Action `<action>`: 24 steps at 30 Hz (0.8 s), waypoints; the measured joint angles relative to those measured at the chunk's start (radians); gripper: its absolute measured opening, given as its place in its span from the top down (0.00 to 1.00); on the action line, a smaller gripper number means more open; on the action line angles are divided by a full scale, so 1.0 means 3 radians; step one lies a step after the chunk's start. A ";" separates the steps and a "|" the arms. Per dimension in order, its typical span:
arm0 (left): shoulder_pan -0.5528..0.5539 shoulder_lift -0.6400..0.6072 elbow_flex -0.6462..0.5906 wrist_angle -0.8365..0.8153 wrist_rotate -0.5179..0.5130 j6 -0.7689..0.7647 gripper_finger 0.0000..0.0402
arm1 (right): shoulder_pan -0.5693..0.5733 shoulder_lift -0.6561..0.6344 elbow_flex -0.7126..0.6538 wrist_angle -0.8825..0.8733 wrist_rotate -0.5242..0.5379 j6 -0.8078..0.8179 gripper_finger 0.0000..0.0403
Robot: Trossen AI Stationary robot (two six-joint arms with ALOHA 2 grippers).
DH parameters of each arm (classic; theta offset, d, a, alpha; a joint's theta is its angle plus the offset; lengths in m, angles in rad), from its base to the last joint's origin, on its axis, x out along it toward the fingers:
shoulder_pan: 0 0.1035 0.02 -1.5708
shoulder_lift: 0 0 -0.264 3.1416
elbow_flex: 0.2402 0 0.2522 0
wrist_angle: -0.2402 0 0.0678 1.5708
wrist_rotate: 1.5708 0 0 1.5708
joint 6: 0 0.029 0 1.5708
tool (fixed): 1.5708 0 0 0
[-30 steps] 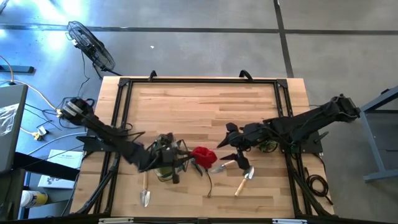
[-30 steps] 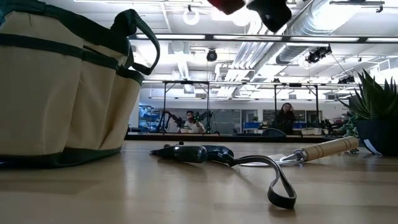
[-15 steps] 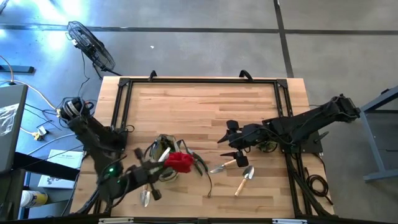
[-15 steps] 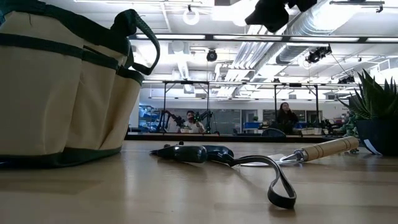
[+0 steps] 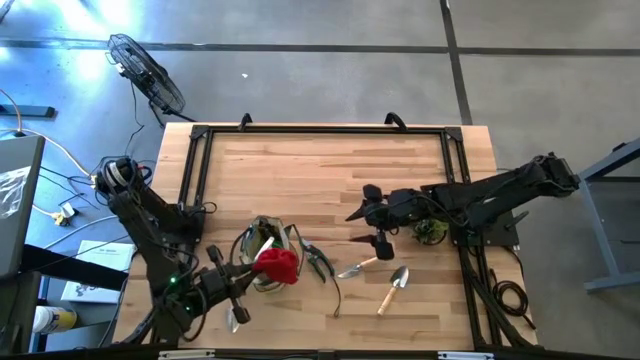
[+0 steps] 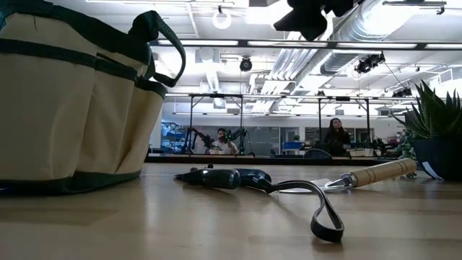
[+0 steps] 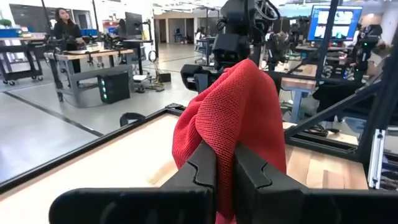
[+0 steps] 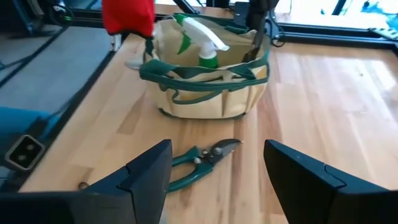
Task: Pick & Place Garden tools in Gardening bag
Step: Put the red gloves into the brown gardening bag
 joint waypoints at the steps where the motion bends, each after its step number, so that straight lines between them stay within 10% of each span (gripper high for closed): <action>1: 0.0000 0.0000 -0.0020 -0.0025 0.0005 -0.0045 0.98 | -0.0002 0.0000 0.0000 0.0000 -0.0028 0.0027 0.39; 24: -0.0242 0.0001 -0.0062 -0.0985 0.0001 -0.0472 0.98 | 0.0017 0.0001 -0.0001 -0.0032 -0.0076 0.0321 0.39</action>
